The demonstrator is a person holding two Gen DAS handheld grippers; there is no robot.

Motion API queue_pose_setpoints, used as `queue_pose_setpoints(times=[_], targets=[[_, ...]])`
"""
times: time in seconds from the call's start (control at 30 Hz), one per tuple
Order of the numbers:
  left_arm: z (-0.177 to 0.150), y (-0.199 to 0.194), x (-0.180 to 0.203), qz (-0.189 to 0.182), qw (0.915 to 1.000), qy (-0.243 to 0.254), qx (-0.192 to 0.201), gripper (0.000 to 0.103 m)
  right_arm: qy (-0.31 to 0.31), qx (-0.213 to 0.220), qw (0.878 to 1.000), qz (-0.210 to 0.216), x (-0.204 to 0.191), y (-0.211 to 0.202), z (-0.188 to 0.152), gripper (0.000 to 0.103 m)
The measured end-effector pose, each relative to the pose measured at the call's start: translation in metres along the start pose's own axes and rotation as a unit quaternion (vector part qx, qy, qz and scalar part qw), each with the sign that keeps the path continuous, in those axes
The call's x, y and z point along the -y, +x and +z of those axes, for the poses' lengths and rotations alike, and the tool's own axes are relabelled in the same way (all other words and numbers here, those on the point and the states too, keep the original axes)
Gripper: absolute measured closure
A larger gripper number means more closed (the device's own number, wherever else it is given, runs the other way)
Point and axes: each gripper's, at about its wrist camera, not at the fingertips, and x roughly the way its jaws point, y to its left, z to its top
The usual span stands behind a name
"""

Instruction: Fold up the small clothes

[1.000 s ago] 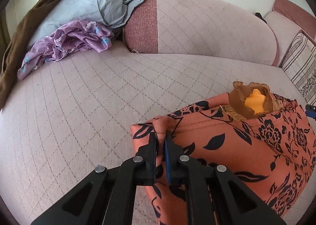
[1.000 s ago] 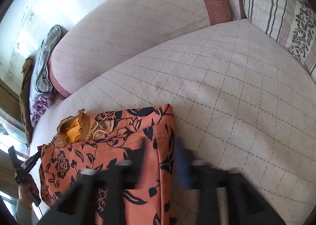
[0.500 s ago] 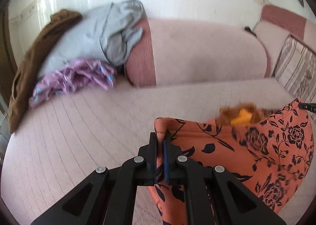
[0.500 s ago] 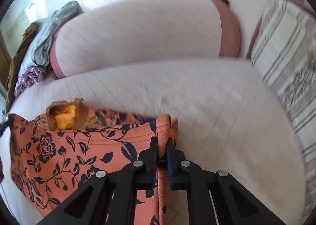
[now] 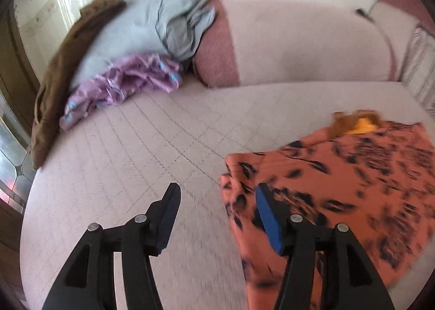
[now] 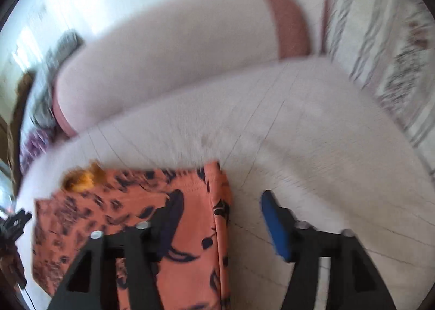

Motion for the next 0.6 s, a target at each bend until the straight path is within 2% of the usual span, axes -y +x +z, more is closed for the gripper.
queue_pose_setpoints(times=[0.1, 0.17, 0.2, 0.23, 0.3, 0.33, 0.37, 0.4, 0.47, 0.53, 0.6], targets=[[-0.022, -0.040, 0.011, -0.026, 0.9994, 0.000, 0.023, 0.038, 0.023, 0.004, 0.997, 0.079, -0.004, -0.044, -0.017, 0.035], [-0.038, -0.053, 0.018, -0.045, 0.9985, -0.010, 0.028, 0.030, 0.034, -0.013, 0.986, 0.160, -0.009, -0.067, -0.043, 0.028], [-0.049, -0.054, 0.022, -0.052, 0.9982, -0.020, 0.021, 0.027, 0.040, -0.027, 0.979, 0.196, -0.012, -0.070, -0.057, 0.025], [-0.058, -0.053, 0.023, -0.053, 0.9980, -0.033, 0.012, 0.026, 0.051, -0.039, 0.975, 0.215, -0.012, -0.067, -0.069, 0.024], [-0.082, -0.039, 0.016, -0.059, 0.9925, -0.102, -0.033, 0.026, 0.093, -0.070, 0.967, 0.225, -0.001, -0.051, -0.102, 0.024], [-0.093, -0.035, 0.012, -0.066, 0.9878, -0.131, -0.052, 0.027, 0.116, -0.088, 0.962, 0.229, 0.008, -0.041, -0.118, 0.024], [-0.108, -0.038, 0.005, -0.075, 0.9779, -0.185, -0.063, 0.027, 0.171, -0.105, 0.956, 0.213, 0.023, -0.031, -0.133, 0.024], [-0.120, -0.044, 0.000, -0.088, 0.9677, -0.229, -0.060, 0.027, 0.231, -0.111, 0.941, 0.222, 0.038, -0.028, -0.151, 0.024], [-0.143, -0.055, -0.008, -0.128, 0.9416, -0.308, -0.043, 0.026, 0.309, -0.093, 0.913, 0.249, 0.058, -0.036, -0.183, 0.023], [-0.160, -0.058, -0.005, -0.135, 0.9258, -0.351, -0.035, 0.026, 0.339, -0.085, 0.904, 0.247, 0.065, -0.042, -0.207, 0.024], [-0.161, -0.042, 0.003, -0.147, 0.9182, -0.364, -0.048, 0.026, 0.357, -0.059, 0.898, 0.249, 0.068, -0.047, -0.216, 0.024]])
